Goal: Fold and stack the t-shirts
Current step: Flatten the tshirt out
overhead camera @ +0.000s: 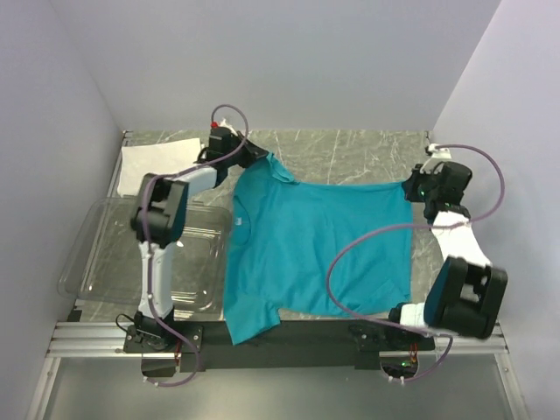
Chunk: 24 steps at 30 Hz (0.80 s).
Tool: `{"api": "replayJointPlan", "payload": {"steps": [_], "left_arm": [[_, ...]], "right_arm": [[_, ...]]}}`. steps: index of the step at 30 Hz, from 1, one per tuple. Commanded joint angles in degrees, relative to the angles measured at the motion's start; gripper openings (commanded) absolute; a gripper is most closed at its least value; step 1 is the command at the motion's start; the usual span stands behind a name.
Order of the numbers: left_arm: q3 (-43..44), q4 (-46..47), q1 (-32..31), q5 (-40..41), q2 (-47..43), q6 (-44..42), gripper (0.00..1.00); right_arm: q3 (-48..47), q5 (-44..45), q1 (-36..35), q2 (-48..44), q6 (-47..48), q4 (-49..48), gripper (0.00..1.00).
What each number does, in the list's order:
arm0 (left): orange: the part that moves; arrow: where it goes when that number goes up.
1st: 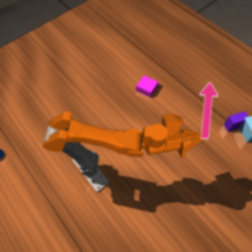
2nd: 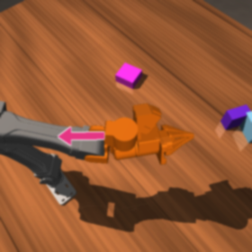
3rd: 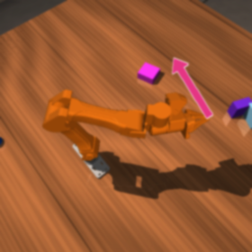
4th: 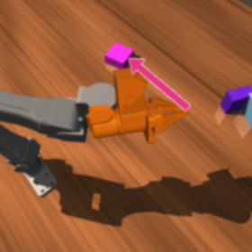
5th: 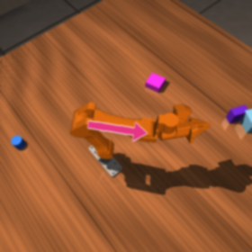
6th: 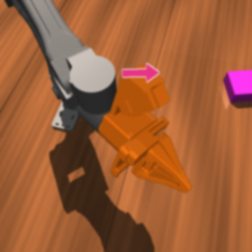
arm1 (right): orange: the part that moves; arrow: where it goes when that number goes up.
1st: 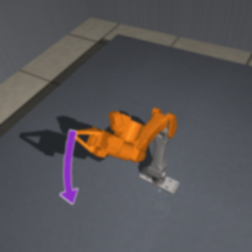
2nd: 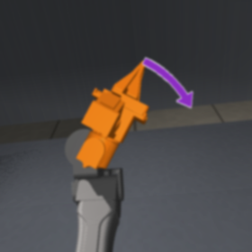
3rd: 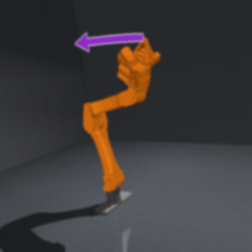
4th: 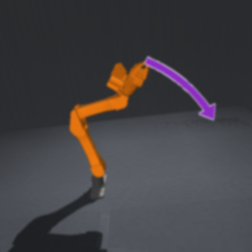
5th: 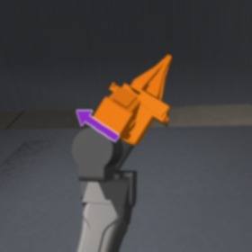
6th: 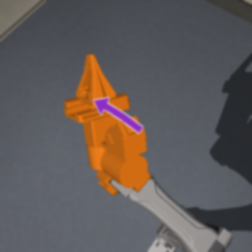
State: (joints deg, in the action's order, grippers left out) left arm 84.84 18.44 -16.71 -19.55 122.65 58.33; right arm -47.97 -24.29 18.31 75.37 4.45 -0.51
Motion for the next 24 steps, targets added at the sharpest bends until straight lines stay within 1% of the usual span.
{"api": "replayJointPlan", "payload": {"steps": [1, 2, 4, 5, 8, 12, 15, 19, 20, 24], "left_arm": [[10.3, 2.7, -0.3, -1.2, 4.8, 2.0, 0.00], [13.9, 0.7, -0.3, -0.8, 7.6, 2.1, 0.00], [17.2, -1.7, -0.2, 1.2, 9.9, 2.1, 0.00], [19.6, -2.4, -0.1, 1.4, 11.7, 2.1, 0.00], [22.6, -3.6, 0.6, 2.0, 14.5, 3.3, 0.00], [23.4, -3.0, 1.7, 3.1, 16.0, 5.2, 0.01], [26.1, -3.6, 2.1, 3.4, 17.4, 5.3, 0.01], [27.7, -2.7, 2.7, 2.2, 18.3, 7.1, 0.01], [27.7, -1.3, 2.9, 1.7, 18.5, 7.4, 0.00], [28.4, 0.4, 2.9, -0.4, 18.9, 7.1, 0.00]], "right_arm": [[-5.6, 4.6, -1.1, 7.7, 5.7, -10.0, 0.00], [-10.5, 7.1, -1.1, 13.2, 6.3, -7.0, 0.00], [-16.3, 9.0, -1.0, 18.8, 6.0, -3.1, 0.00], [-21.3, 10.0, -0.9, 23.5, 5.7, -0.2, 0.00], [-25.5, 10.0, -1.0, 28.6, 4.3, -0.7, 0.00], [-30.2, 10.7, -2.0, 33.6, 3.0, -0.2, 0.00], [-34.4, 11.7, -2.2, 36.7, 2.3, 1.2, 0.00], [-39.3, 12.4, -2.3, 39.0, 1.9, 3.1, 0.00], [-40.7, 12.5, -2.2, 39.7, 1.9, 3.8, 0.00], [-42.6, 11.1, -2.1, 40.5, 1.7, 4.6, 0.00]]}}
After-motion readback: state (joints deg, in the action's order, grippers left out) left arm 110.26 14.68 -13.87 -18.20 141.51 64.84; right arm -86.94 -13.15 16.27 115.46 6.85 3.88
